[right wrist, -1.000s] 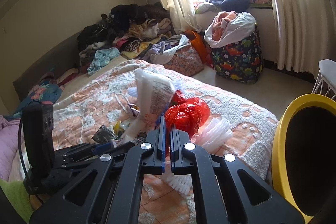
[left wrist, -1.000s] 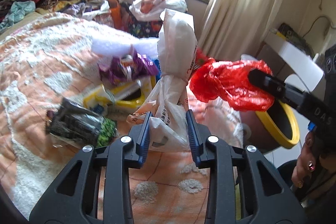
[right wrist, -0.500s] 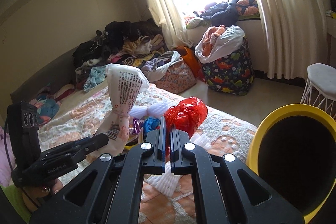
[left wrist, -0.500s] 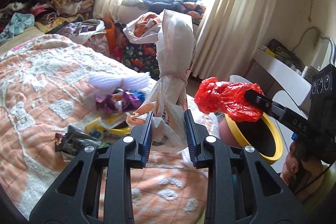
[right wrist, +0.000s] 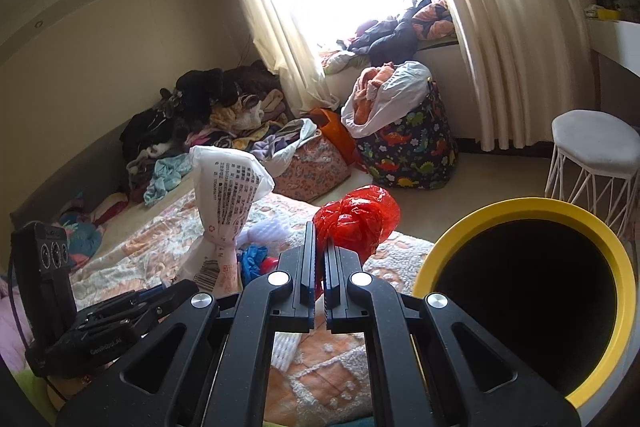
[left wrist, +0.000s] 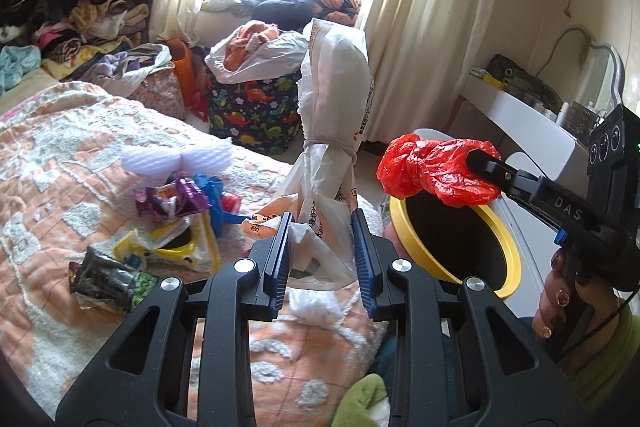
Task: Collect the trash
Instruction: 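Carry the red bag and white bag in both tools over the yellow bin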
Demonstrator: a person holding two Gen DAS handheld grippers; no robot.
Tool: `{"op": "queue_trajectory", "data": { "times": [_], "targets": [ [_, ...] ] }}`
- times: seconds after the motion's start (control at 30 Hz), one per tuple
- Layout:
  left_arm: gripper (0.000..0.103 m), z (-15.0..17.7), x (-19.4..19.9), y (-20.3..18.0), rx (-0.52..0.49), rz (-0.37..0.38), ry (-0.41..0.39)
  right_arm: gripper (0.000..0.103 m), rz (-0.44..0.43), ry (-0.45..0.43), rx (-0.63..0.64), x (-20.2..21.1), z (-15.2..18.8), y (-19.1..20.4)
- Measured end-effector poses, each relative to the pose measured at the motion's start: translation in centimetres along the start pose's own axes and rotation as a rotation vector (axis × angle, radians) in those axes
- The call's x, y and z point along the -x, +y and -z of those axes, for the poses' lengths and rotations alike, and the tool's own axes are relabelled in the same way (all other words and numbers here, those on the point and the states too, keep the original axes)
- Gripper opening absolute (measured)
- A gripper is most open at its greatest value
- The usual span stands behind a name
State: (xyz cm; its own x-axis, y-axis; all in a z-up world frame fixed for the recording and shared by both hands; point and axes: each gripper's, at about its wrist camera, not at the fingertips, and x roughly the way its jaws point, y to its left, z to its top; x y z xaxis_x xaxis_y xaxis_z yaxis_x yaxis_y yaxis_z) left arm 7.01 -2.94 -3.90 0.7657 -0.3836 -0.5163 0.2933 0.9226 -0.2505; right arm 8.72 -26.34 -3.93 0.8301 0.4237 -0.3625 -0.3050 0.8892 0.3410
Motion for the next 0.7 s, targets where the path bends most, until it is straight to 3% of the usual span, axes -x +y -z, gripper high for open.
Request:
{"op": "queue_trajectory", "data": {
  "times": [0.7],
  "targets": [
    [0.022,0.6,-3.1,-6.3,-0.114,0.068,0.07,0.003,0.111,-0.078,-0.081,3.2,-1.1,-4.9]
  ]
}}
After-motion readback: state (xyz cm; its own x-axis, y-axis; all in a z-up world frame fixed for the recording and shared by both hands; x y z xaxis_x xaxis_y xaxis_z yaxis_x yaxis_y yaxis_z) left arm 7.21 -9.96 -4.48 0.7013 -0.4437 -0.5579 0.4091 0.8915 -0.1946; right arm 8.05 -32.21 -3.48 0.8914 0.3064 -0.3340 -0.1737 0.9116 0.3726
